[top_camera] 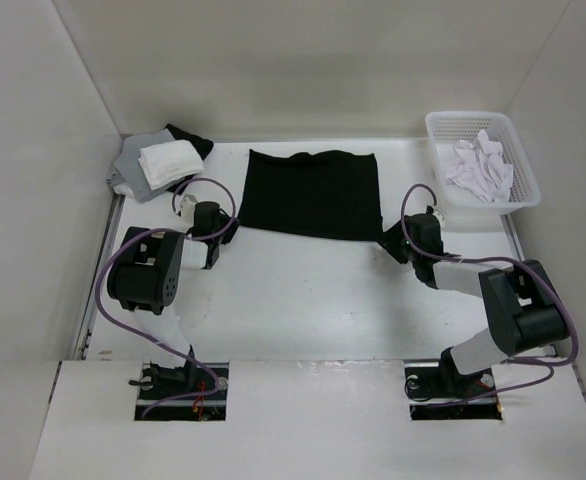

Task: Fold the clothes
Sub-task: Fold the tank top

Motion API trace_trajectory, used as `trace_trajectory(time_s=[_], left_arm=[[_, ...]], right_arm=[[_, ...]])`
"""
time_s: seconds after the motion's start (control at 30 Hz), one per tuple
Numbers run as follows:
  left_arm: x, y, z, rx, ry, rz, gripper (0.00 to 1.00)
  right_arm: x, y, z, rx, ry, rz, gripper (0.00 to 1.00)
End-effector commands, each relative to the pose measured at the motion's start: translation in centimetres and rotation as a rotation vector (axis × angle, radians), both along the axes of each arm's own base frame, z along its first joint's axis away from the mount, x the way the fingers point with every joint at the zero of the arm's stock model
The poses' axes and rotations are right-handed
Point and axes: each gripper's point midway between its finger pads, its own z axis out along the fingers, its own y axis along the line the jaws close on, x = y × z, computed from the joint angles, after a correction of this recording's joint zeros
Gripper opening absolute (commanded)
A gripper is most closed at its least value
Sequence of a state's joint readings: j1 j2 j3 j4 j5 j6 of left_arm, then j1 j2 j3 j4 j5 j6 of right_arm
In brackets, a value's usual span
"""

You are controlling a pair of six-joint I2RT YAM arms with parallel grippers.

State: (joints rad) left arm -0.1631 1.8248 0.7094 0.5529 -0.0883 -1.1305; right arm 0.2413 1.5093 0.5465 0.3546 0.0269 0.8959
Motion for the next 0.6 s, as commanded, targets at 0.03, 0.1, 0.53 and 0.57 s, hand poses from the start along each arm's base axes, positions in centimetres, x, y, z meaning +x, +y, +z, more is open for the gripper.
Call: trace_trajectory(time_s=[0.03,0.1,0.53,0.57], left_arm=[[-0.1,1.3,1.4,0.007,-0.046,0.043,0.0],[-0.2,1.1,1.1,0.0,-0.044,0.037,0.0],[-2.0,5.2,1.4,-0.036,-0.061,0.166,0.0],[-2.2,5.3,1.4,-0.039,-0.06,0.165,0.0]], right_arm=[[1.5,-0.2,1.3,0.027,-0.057,-0.043,0.47],[1.7,-0.1,1.2,0.035,-0.05,-0.053,0.48],[2.7,1.7,-0.2,0.07,0.003,-0.063,0.4],[2.8,1.9,-0.3,0.072,0.006,-0.059,0.4]])
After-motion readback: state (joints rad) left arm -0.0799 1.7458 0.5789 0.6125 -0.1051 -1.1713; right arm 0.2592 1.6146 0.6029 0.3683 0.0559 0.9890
